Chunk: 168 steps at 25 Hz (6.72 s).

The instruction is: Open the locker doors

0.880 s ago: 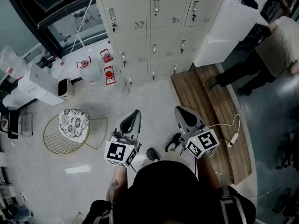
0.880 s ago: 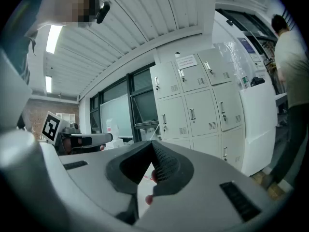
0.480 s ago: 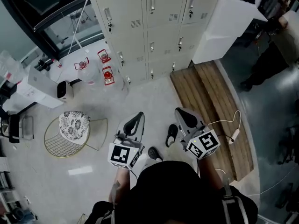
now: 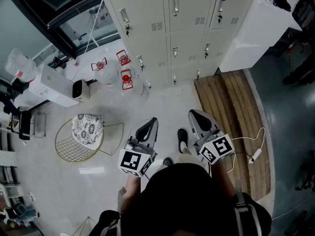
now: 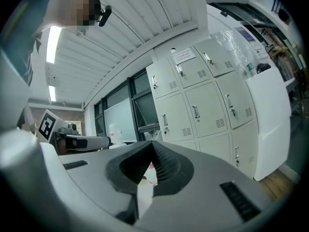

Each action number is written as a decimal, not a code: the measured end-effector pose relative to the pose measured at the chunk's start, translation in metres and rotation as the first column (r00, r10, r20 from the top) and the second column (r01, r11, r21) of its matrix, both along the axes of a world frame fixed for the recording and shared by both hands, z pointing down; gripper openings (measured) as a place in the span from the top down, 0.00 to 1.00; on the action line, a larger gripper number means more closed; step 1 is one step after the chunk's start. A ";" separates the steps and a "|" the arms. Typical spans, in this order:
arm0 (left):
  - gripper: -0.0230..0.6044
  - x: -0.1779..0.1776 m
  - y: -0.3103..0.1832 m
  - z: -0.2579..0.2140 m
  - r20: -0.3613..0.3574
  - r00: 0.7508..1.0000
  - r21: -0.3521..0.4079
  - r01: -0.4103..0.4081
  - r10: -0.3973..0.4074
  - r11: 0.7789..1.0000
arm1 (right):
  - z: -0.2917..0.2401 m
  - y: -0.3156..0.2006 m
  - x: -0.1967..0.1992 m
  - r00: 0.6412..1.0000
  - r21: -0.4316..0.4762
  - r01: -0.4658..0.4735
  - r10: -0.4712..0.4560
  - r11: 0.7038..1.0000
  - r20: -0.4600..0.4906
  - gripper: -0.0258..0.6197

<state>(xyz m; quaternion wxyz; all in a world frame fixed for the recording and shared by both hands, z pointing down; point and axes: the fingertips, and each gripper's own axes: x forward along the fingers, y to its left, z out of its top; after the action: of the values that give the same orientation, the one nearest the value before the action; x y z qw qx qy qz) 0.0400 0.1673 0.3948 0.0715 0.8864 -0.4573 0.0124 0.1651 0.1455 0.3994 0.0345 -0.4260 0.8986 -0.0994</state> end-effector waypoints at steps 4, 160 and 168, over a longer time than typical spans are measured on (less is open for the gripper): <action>0.94 0.006 -0.044 -0.008 -0.019 0.999 -0.006 0.033 -0.033 0.999 | -0.004 -0.046 -0.007 0.998 -0.004 0.061 -0.061 0.998 0.011 0.95; 0.94 -0.233 -0.358 0.020 -0.025 0.998 -0.010 0.053 -0.053 0.999 | -0.019 -0.477 -0.307 0.964 -0.014 0.012 -0.016 1.000 -0.265 0.70; 0.94 -0.219 -0.349 0.019 -0.029 0.999 -0.010 0.018 -0.018 1.000 | -0.021 -0.456 -0.293 0.968 -0.037 0.001 -0.010 0.999 -0.249 0.70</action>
<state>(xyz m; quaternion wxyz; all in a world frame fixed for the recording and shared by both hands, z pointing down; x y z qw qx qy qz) -0.1788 -0.1821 0.4135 0.0826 0.8819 -0.4642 0.0010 -0.1283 -0.3109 0.3788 -0.0868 -0.4332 0.8950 -0.0617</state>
